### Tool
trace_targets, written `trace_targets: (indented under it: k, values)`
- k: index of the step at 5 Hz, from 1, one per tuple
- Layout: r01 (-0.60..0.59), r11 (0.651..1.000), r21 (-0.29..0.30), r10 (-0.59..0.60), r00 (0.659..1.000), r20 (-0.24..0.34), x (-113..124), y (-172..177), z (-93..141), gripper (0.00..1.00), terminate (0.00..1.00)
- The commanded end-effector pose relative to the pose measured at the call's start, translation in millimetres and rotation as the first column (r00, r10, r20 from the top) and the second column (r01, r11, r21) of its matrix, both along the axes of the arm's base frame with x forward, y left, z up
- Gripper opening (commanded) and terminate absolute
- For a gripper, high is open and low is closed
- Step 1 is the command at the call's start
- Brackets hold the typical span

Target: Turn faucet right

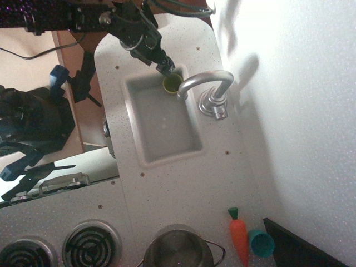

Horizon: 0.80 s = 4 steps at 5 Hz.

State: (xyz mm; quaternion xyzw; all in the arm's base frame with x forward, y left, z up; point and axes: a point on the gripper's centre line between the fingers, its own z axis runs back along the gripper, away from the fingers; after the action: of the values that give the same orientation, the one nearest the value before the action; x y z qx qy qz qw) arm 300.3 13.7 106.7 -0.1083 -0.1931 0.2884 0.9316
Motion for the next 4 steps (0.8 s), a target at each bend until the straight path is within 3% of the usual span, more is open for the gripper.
trace_targets:
  k: [1,2,3,4]
  values:
    - [0.0,1.0,0.0,0.0,1.0,0.0,0.0,0.0,0.0,1.0,0.0]
    - [0.005,1.0,-0.001,-0.005,0.999,-0.048,22.4,-4.8,2.4,1.0,0.0]
    - [0.039,0.999,-0.024,-0.042,0.988,-0.146,53.5,-11.7,3.9,1.0,0.0]
    - [0.074,0.997,-0.021,-0.076,0.985,-0.156,65.1,-21.0,2.5,1.0,0.0]
